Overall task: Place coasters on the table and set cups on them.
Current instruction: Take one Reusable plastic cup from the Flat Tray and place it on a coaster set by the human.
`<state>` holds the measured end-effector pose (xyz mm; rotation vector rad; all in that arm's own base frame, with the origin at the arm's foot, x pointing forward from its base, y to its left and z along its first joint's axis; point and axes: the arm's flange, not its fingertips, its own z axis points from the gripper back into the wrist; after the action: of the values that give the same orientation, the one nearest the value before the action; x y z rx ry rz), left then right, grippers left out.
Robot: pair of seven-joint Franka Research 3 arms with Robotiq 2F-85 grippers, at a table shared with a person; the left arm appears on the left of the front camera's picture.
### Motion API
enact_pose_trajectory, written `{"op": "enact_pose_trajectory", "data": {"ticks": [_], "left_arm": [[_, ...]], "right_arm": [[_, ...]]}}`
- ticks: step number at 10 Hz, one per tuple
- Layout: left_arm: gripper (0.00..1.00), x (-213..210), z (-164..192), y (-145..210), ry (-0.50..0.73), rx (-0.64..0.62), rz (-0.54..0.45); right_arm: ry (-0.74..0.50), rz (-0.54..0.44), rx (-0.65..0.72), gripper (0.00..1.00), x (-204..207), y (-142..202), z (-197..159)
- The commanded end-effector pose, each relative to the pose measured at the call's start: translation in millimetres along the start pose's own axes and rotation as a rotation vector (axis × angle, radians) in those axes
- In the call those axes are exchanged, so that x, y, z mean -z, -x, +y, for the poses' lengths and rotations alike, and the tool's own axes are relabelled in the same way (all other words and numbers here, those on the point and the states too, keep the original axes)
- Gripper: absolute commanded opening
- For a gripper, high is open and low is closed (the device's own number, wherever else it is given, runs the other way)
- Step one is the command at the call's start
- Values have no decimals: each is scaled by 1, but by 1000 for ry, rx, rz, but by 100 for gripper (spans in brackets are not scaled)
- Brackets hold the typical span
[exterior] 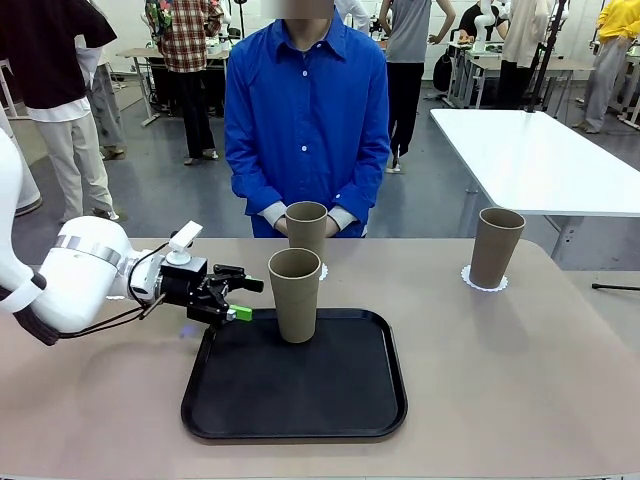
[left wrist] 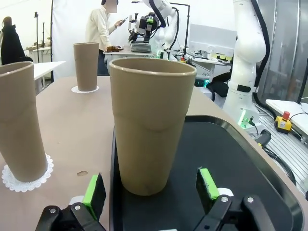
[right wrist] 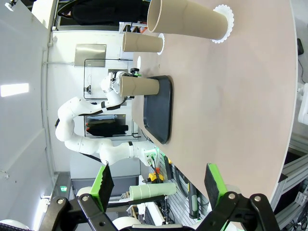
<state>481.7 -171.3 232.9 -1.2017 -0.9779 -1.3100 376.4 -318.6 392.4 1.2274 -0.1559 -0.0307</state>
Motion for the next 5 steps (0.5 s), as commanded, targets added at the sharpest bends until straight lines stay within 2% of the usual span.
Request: {"op": "enact_pose_trajectory", "data": {"ticks": [1, 5], "left_arm": [[100, 12, 8, -2, -14, 3, -6], [100, 29, 19, 0, -32, 4, 16]], "right_arm": [[3, 0, 7, 100, 0, 0, 1], [3, 0, 7, 100, 0, 0, 1]]}}
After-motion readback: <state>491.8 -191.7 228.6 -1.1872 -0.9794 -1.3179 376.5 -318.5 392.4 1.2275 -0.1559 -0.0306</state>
